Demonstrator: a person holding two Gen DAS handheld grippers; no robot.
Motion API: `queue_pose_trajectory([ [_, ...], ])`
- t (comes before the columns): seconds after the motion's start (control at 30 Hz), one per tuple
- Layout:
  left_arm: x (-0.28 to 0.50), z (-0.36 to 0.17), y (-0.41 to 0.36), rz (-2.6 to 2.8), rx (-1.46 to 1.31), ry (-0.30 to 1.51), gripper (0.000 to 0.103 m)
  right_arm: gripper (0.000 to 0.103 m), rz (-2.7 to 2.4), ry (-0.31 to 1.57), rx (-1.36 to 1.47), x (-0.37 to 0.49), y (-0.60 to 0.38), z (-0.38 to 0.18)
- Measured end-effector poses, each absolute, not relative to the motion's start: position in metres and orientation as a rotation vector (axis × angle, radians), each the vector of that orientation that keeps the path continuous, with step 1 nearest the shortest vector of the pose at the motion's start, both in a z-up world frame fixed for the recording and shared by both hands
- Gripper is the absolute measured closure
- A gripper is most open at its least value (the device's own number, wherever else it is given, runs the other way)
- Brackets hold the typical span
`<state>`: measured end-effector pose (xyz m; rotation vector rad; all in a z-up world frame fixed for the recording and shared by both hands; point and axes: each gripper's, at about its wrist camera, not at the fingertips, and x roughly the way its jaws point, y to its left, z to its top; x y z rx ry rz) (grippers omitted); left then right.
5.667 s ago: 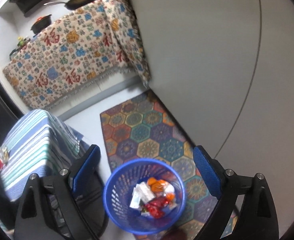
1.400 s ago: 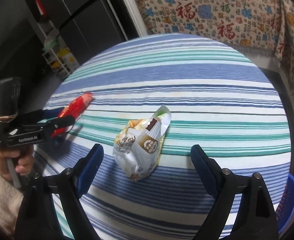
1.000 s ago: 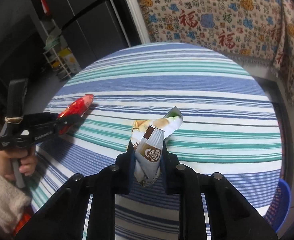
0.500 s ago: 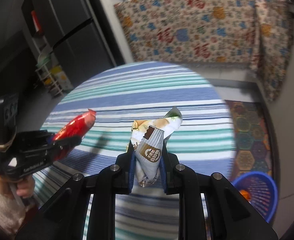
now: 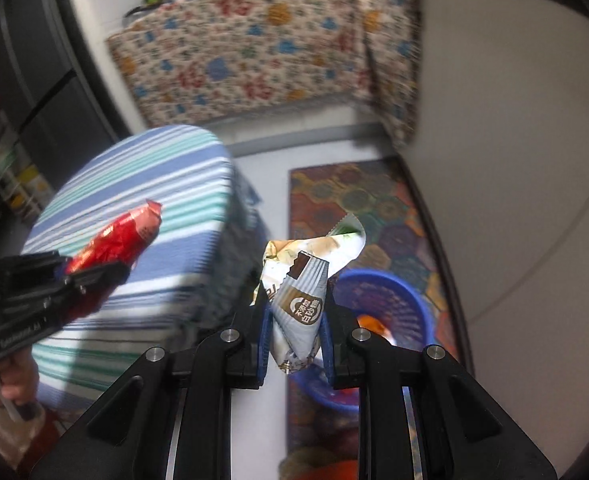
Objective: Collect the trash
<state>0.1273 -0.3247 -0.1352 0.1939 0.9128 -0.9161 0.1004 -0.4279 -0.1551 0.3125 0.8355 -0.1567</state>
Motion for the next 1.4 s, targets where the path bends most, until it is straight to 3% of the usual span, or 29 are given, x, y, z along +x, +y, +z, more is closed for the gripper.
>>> queue_pose_trajectory([
  [0.23,0.121,-0.189,-0.395,-0.974,0.234,1.01,0.092,0.083,-0.226,0.88,0.429,0.089,-0.488,-0.199],
  [0.6,0.13,-0.247,-0.439,-0.96,0.277,1.076,0.092,0.082,-0.237,0.969,0.54,0.092,-0.524,-0.243],
  [0.77,0.14,-0.267,-0.45,-0.965,0.294,1.099,0.087,0.069,-0.26,0.969,0.568,0.092,-0.533,-0.253],
  [0.83,0.143,-0.273,-0.454,-0.96,0.304,1.102,0.081,0.061,-0.262,0.958,0.585,0.093,-0.535,-0.255],
  [0.93,0.146,-0.273,-0.455,-0.952,0.303,1.083,0.061,0.047,-0.282,0.935,0.599,0.089,-0.54,-0.254],
  [1.0,0.146,-0.266,-0.453,-0.931,0.309,1.051,0.041,0.039,-0.307,0.921,0.619,0.082,-0.546,-0.253],
  [1.17,0.134,-0.235,-0.438,-0.886,0.327,0.969,0.022,0.003,-0.384,0.858,0.676,0.051,-0.549,-0.238],
  [1.23,0.128,-0.218,-0.428,-0.896,0.334,0.953,0.017,0.0,-0.406,0.845,0.682,0.038,-0.541,-0.229],
  [1.3,0.12,-0.202,-0.418,-0.897,0.363,0.95,0.003,0.0,-0.419,0.842,0.663,0.025,-0.526,-0.216],
  [1.4,0.103,-0.18,-0.396,-0.888,0.379,0.911,0.0,0.0,-0.47,0.841,0.591,0.005,-0.502,-0.199],
])
